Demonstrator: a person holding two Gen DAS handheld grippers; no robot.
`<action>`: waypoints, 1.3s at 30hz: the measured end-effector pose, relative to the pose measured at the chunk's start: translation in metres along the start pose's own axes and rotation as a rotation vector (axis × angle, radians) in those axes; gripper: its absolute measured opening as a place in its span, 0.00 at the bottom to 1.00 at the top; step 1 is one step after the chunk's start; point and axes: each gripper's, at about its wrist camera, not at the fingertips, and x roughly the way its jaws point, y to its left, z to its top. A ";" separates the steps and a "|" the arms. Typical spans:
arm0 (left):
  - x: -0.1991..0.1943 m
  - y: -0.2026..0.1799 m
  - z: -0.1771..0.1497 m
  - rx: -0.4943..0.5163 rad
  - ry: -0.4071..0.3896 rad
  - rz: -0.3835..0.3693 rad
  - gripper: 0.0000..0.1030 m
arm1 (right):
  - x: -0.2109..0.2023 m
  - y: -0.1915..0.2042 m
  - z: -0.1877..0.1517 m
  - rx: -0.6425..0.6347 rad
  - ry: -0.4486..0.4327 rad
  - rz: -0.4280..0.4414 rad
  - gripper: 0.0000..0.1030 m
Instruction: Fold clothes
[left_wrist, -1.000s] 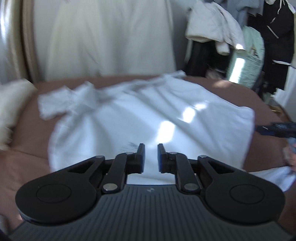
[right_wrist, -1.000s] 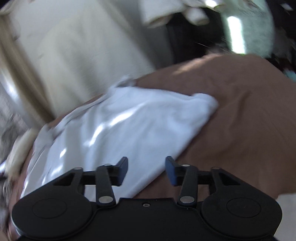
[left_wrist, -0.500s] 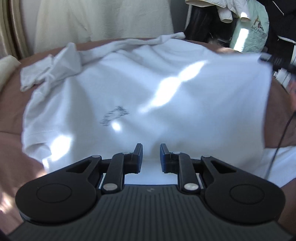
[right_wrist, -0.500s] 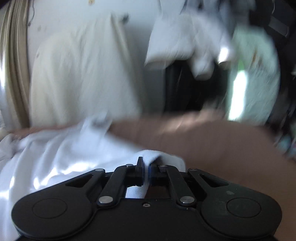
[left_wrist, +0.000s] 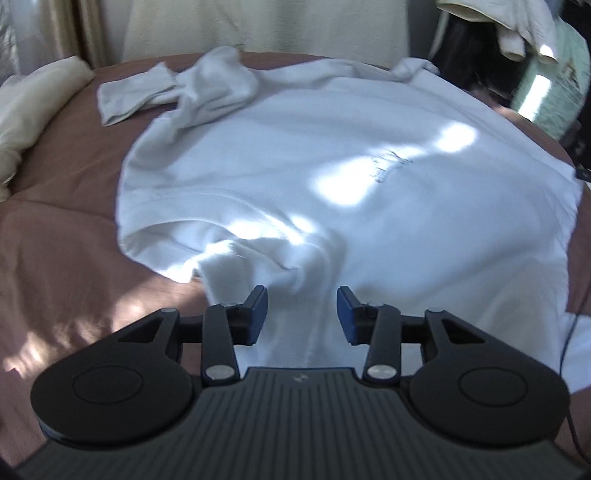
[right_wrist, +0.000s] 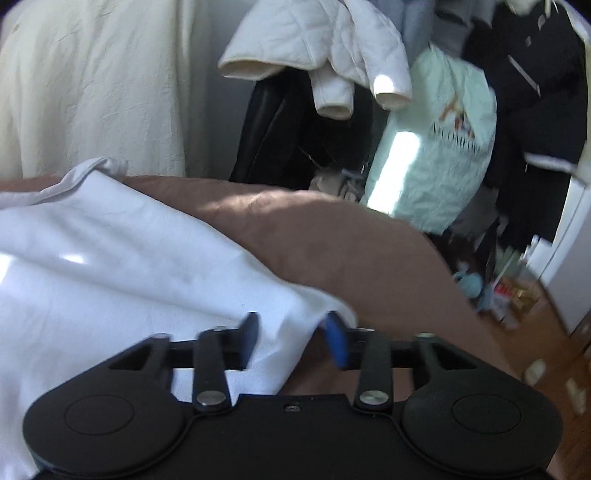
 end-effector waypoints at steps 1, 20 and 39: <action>0.000 0.005 0.002 -0.012 -0.003 0.018 0.39 | -0.008 0.001 0.007 -0.007 -0.004 0.025 0.48; -0.043 0.052 0.069 -0.055 -0.054 0.066 0.46 | -0.050 0.138 0.111 0.294 0.438 0.712 0.56; 0.023 0.116 0.126 -0.105 -0.097 -0.032 0.50 | -0.035 0.358 0.158 -0.396 0.477 0.718 0.56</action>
